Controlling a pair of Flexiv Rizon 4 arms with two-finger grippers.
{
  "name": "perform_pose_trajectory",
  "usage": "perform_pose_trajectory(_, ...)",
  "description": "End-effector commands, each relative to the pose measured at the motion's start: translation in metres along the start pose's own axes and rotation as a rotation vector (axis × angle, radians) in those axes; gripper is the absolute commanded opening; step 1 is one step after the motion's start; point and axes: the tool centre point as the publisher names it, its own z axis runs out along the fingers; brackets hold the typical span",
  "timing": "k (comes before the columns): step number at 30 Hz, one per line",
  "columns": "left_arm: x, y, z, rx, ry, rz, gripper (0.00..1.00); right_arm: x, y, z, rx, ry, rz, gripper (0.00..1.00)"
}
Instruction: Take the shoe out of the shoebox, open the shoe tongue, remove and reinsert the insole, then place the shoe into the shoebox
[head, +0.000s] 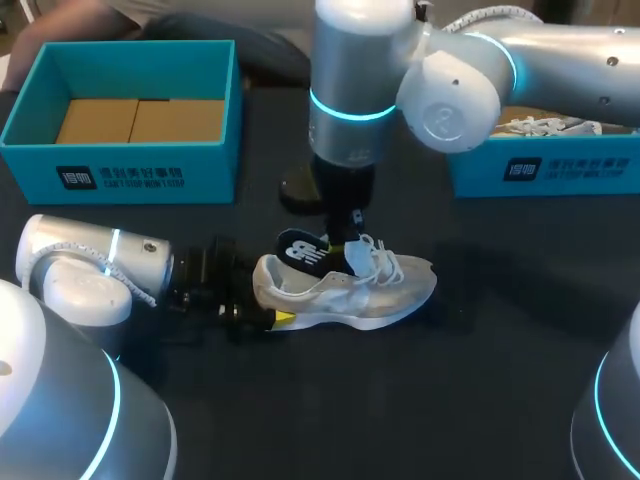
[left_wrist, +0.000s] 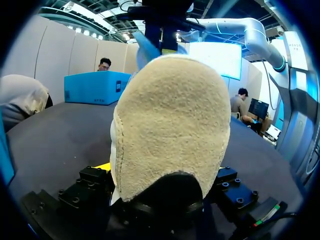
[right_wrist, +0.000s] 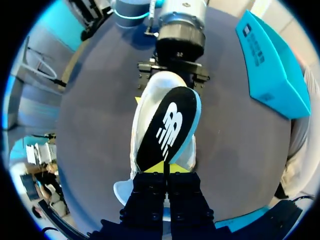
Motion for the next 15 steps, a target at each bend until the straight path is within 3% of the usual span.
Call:
perform_pose_trajectory(1, -0.001, 0.003, 0.003, -0.004, -0.002, -0.001, 0.00, -0.004, 0.004, -0.007, -0.020, 0.013, -0.040, 0.00)
perform_pose_trajectory(15, -0.001, 0.003, 0.003, -0.004, -0.002, -0.001, 0.00, -0.016, 0.042, -0.007, -0.133, 0.024, -0.129, 0.00)
